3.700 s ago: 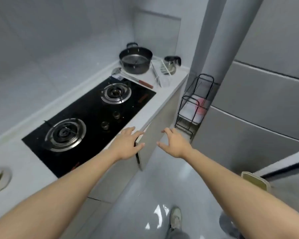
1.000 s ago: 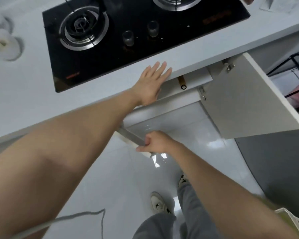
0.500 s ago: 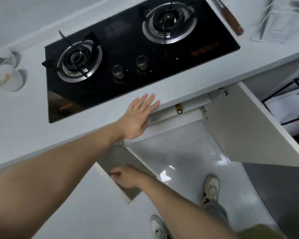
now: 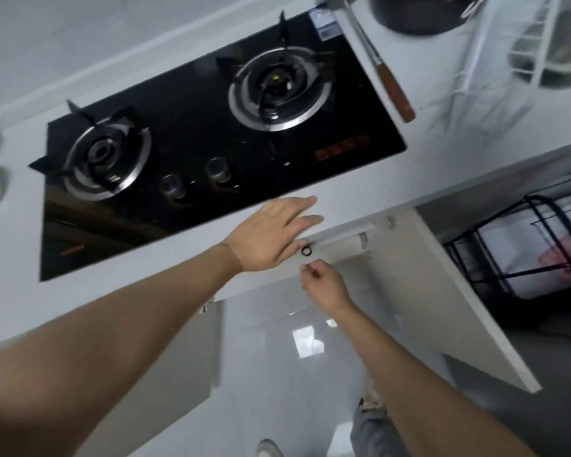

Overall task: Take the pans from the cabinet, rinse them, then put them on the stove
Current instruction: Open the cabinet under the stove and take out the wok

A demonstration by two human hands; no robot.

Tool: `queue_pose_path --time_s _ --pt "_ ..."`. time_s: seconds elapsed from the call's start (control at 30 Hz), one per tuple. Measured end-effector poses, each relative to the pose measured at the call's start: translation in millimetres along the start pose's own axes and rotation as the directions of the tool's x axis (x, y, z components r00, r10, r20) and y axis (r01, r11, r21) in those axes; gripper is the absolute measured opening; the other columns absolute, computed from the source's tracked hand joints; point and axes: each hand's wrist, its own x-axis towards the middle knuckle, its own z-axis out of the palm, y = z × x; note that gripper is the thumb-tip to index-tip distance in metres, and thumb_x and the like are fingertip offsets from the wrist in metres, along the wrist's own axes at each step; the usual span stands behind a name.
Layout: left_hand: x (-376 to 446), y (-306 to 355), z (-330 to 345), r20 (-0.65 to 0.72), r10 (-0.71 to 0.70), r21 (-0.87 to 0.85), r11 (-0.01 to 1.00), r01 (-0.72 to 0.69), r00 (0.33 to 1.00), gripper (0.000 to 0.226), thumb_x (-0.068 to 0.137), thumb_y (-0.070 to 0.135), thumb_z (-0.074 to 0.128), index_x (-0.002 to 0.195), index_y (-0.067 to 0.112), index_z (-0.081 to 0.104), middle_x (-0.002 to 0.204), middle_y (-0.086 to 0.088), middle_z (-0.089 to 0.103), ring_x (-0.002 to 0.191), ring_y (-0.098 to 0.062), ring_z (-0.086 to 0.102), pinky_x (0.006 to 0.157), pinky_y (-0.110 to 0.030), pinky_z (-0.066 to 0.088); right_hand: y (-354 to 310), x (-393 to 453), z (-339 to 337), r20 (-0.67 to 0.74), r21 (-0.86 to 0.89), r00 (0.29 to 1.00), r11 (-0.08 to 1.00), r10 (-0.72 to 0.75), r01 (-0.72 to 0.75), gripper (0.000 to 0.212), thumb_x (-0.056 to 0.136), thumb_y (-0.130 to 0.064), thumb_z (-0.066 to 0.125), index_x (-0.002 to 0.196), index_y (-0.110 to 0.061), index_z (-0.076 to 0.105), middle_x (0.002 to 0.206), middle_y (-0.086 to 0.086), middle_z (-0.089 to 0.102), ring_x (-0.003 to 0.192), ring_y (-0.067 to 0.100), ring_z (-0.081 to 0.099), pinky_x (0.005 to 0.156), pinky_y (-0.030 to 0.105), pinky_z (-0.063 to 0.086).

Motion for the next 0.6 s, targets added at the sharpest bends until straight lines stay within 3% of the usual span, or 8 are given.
queue_pose_path --time_s 0.1,0.2,0.3,0.37,0.43,0.6 --pt "21 -3 6 0.009 0.026 0.020 0.999 -0.026 1.000 0.052 0.102 0.038 0.043 0.148 0.013 0.044 0.158 -0.017 0.029 0.145 -0.031 0.030 0.116 -0.047 0.027 23 54 -38 -0.056 -0.012 0.991 0.993 0.119 -0.120 0.042 0.080 -0.063 0.048 0.079 -0.021 0.056 0.080 0.008 0.069 0.075 0.029 0.067 0.076 0.043 0.057" --pt "21 -6 10 -0.035 0.033 -0.014 0.999 -0.034 0.999 0.052 0.100 0.036 0.050 0.146 0.013 0.047 0.156 -0.017 0.032 0.144 -0.031 0.032 0.115 -0.046 0.030 32 96 -34 0.043 0.146 0.968 0.957 0.246 -0.250 0.036 0.088 -0.052 0.058 0.097 -0.018 0.059 0.091 0.008 0.064 0.080 0.026 0.066 0.080 0.044 0.058" --pt "22 -9 14 -0.049 0.047 -0.021 0.999 -0.048 0.998 0.051 0.099 0.035 0.053 0.145 0.013 0.049 0.156 -0.017 0.032 0.145 -0.030 0.031 0.116 -0.045 0.029 23 111 -8 0.230 0.187 0.914 0.906 0.334 -0.379 0.033 0.098 -0.037 0.054 0.113 -0.009 0.060 0.099 0.007 0.066 0.083 0.024 0.068 0.076 0.036 0.058" --pt "21 -11 15 -0.054 0.046 -0.022 0.999 -0.047 0.997 0.051 0.099 0.035 0.052 0.145 0.013 0.048 0.156 -0.017 0.032 0.146 -0.029 0.030 0.116 -0.045 0.028 20 118 12 0.283 0.184 0.900 0.903 0.330 -0.389 0.029 0.101 -0.024 0.049 0.111 -0.002 0.063 0.090 0.007 0.073 0.067 0.016 0.071 0.065 0.029 0.056" --pt "21 -12 14 -0.061 0.054 -0.024 0.998 -0.056 0.997 0.051 0.100 0.036 0.050 0.145 0.013 0.048 0.156 -0.017 0.032 0.146 -0.029 0.029 0.117 -0.045 0.027 22 118 28 0.240 0.191 0.917 0.911 0.318 -0.366 0.032 0.100 -0.020 0.046 0.107 0.003 0.066 0.079 0.011 0.075 0.051 0.009 0.065 0.057 0.026 0.050" --pt "19 -12 17 -0.081 0.060 -0.014 0.998 -0.061 0.995 0.051 0.100 0.036 0.050 0.145 0.013 0.048 0.156 -0.017 0.034 0.146 -0.029 0.030 0.117 -0.045 0.027 33 95 34 0.202 0.272 0.938 0.903 0.283 -0.331 0.026 0.102 -0.015 0.039 0.095 -0.004 0.061 0.070 0.007 0.070 0.049 0.011 0.062 0.055 0.025 0.040"
